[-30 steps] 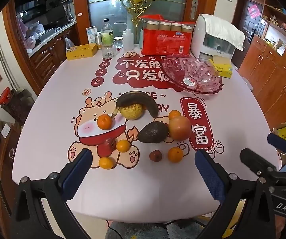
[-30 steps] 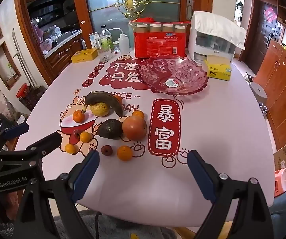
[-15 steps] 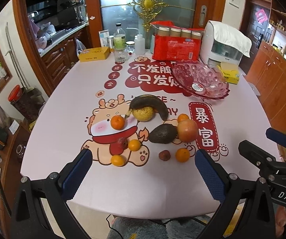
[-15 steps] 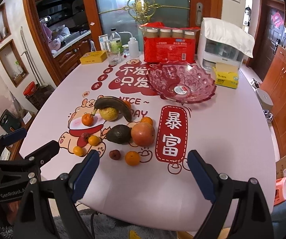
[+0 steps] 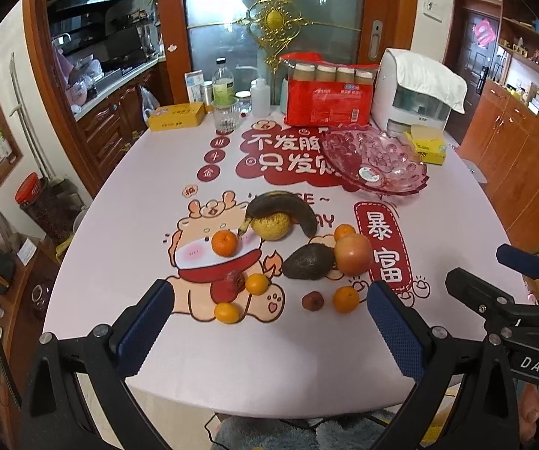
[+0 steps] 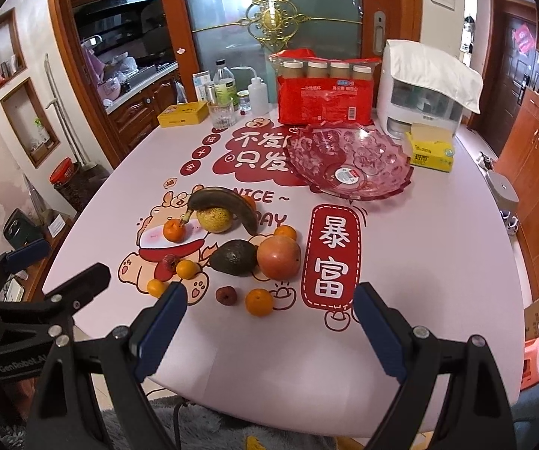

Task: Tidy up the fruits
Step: 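Move both tools toward the fruit pile on the table, then grasp a tangerine with the left tool while the right tool grasps the large red-orange fruit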

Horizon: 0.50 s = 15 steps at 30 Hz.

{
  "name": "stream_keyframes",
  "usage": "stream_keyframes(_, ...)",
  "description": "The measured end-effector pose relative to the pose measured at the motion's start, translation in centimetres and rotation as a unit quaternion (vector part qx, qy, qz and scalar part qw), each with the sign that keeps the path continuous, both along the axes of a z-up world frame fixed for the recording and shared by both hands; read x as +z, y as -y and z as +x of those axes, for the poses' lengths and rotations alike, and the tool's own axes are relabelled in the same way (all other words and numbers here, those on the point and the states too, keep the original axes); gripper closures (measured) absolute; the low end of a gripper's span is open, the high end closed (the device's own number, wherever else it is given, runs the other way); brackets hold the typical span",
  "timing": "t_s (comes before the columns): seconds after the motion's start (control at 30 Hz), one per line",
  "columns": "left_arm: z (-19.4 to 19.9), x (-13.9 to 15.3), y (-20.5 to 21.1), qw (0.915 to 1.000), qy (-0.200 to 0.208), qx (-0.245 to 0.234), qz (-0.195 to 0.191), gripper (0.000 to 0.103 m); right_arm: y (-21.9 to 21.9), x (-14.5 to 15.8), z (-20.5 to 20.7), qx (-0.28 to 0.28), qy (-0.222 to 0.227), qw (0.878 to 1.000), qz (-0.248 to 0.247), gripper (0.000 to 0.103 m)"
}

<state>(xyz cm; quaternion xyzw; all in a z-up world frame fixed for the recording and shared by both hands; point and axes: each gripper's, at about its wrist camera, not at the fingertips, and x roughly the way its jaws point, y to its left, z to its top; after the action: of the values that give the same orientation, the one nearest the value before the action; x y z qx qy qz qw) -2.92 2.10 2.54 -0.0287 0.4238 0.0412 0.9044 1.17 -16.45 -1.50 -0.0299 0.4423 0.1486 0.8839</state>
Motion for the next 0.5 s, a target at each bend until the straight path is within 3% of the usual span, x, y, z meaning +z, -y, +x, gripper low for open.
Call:
stream_keyframes(0.27, 1.1, 0.3, -0.9, 0.9999, 0.000, -0.006, 0.013, 0.001, 0.7, 0.4, 0.4, -0.032, 0.014, 0.999, -0.012, 0.012)
stream_keyframes(0.5, 2.7, 1.0, -4.7, 0.9999, 0.003, 0.000, -0.013, 0.001, 0.1, 1.1, 1.0, -0.053, 0.024, 0.998, -0.019, 0.012)
